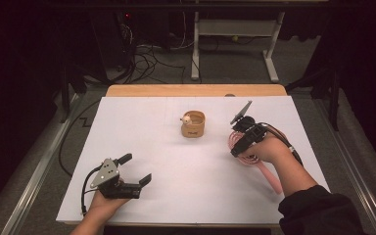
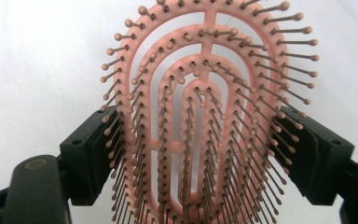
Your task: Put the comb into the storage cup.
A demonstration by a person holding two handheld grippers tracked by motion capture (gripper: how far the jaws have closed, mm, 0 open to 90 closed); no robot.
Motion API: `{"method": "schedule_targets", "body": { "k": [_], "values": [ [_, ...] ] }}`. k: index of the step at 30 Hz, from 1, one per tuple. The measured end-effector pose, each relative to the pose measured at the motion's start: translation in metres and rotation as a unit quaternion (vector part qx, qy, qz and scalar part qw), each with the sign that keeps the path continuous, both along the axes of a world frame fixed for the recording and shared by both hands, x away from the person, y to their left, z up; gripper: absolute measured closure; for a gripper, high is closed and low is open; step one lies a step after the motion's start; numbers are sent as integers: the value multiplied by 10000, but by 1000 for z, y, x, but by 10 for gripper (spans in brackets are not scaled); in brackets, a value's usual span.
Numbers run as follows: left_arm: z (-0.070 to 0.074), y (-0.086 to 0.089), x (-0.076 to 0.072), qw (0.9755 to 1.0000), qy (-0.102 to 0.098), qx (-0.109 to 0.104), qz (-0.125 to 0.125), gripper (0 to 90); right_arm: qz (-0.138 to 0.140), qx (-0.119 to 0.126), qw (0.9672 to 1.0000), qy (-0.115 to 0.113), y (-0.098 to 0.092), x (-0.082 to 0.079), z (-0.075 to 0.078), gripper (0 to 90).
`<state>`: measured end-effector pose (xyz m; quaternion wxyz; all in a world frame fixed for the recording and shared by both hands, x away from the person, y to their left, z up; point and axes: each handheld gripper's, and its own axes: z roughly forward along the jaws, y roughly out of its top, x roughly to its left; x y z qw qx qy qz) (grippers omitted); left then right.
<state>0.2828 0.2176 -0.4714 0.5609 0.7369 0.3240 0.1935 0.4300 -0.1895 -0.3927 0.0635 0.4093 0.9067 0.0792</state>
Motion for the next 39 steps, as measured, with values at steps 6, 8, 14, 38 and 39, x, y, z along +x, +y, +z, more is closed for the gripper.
{"method": "schedule_targets", "body": {
  "k": [6, 8, 14, 38, 39],
  "values": [
    [0, 0, 0, 10000, 6, 8, 6, 3, -168, 319, 9993, -125, -1, -6, 12, 206],
    [0, 0, 0, 10000, 1, 7, 8, 3, -93, 395, 9987, -317, -2, -8, 16, 206],
    [0, 0, 0, 10000, 0, 1, 12, 3, -75, 623, 9967, -522, -3, -14, 18, 205],
    [0, 1, 0, 10000, -3, -40, 50, 3, -84, 1529, 9769, -1490, -12, -32, 36, 205],
    [0, 1, 0, 10000, -3, -48, 50, 3, -90, 1545, 9756, -1559, -12, -34, 38, 205]
  ]
}}
